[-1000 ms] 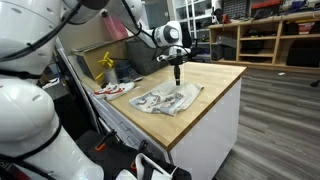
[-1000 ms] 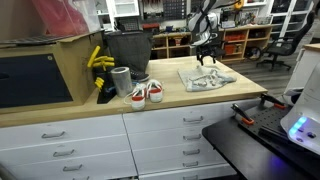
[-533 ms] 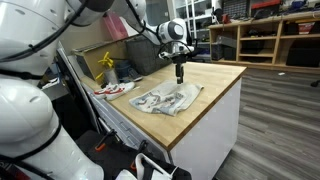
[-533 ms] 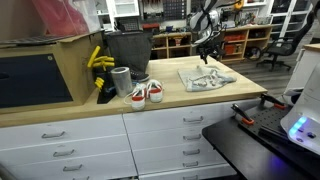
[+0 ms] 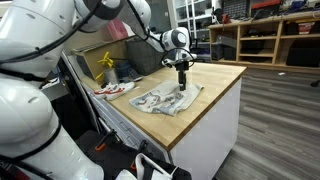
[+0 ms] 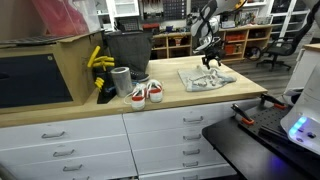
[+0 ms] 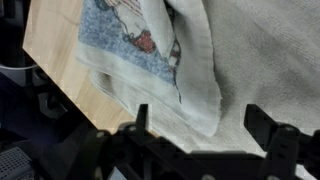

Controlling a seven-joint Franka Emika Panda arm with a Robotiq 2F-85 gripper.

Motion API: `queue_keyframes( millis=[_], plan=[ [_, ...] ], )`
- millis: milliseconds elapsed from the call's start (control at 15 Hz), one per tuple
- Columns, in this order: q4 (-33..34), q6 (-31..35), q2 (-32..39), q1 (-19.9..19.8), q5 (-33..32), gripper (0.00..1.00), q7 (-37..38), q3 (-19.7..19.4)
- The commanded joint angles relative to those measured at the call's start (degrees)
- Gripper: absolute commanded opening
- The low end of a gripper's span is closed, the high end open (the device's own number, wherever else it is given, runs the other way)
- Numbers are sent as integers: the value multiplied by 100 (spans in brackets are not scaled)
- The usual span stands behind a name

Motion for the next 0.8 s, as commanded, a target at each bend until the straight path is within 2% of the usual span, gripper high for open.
queue_keyframes(
  millis=[0,133,600,667,733],
  plan=[
    [226,-212,111,-6,-108,70,-58,7],
    [262,-258,141,-9,-125,61,-53,8],
    [506,-674,232,7,-144,7,-42,17],
    [545,-720,225,9,-145,1,-37,17],
    [588,-756,223,9,-145,0,-31,16]
  ],
)
